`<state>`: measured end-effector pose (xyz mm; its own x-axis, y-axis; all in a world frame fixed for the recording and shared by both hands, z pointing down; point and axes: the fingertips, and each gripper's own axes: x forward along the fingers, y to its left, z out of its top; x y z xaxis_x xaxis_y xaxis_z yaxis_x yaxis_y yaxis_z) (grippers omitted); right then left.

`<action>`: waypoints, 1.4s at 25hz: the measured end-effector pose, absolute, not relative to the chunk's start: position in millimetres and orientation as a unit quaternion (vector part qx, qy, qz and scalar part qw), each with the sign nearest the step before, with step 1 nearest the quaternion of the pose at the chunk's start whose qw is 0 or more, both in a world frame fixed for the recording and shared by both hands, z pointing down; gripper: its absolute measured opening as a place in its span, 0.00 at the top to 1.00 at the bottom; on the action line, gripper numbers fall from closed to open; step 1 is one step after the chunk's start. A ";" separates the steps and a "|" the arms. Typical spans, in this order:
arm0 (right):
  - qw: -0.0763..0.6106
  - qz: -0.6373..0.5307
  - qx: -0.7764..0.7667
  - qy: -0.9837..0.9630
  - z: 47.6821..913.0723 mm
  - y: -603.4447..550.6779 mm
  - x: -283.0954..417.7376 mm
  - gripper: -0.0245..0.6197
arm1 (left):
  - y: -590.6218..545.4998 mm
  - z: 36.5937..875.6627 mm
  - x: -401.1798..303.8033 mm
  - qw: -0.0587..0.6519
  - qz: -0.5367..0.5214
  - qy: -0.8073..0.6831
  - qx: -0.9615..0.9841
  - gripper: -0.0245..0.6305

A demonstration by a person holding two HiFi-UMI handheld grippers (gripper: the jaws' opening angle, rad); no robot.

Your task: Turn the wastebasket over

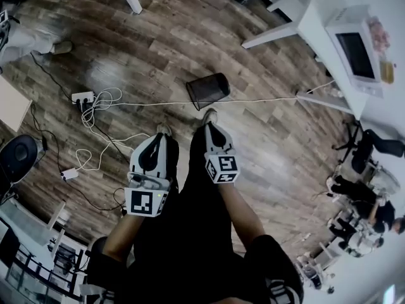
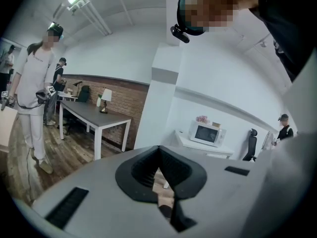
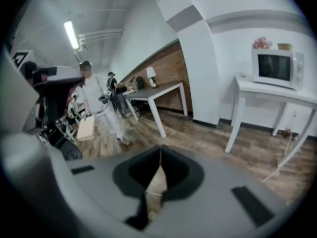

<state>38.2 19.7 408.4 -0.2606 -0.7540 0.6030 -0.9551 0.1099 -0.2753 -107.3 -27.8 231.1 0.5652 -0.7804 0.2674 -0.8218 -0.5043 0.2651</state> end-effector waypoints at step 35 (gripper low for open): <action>0.476 0.412 0.481 -0.610 906.1 14.5 74.7 0.59 | -59.4 457.2 -81.4 0.258 0.084 -0.485 0.832 0.91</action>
<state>74.7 14.5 906.1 -0.0841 -0.1957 0.9771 -0.9793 0.1973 -0.0447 -81.4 -59.4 457.2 0.5158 -0.7628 0.3900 -0.8497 -0.3973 0.3467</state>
